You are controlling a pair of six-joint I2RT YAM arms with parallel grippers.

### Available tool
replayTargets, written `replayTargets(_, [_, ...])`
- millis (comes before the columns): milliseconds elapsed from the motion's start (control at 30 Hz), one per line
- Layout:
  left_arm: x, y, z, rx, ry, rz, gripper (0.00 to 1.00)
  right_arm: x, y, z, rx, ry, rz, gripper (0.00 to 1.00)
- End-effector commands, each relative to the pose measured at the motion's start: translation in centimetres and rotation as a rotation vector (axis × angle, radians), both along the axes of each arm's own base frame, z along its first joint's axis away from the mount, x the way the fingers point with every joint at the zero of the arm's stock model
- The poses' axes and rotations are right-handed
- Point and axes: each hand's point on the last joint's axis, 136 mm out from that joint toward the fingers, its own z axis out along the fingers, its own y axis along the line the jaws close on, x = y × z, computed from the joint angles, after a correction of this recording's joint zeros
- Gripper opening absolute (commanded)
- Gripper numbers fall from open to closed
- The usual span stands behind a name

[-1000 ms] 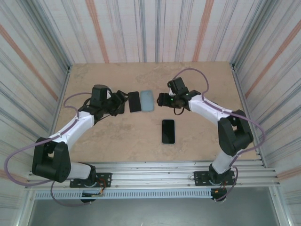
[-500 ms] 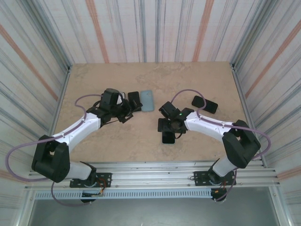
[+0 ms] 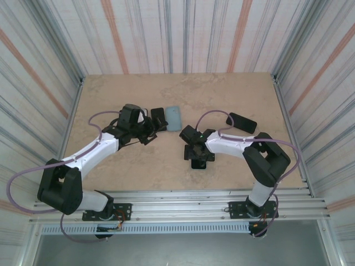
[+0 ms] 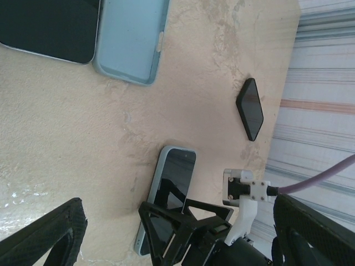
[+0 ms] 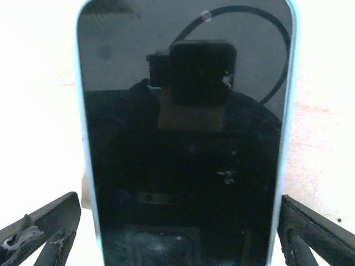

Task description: Take the phone out of the phone case

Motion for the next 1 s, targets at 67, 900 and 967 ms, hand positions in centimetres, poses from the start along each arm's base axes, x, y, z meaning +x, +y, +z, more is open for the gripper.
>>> replayTargets(67, [-0.2, 0.5, 0.5, -0.013, -0.016, -0.008, 0.91, -0.1, -0.5, -0.6, -0.077, 0.015, -0.038, 0.88])
replayTargets(900, [1.6, -1.5, 1.5, -0.037, -0.079, -0.097, 0.86, 3.2, 1.0, 5.1, 0.2, -0.201, 0.045, 0.46])
replayTargets(967, [1.9, -2.6, 2.0, -0.055, -0.102, -0.123, 0.84, 3.9, 1.5, 6.9, 0.271, -0.258, 0.066, 0.45])
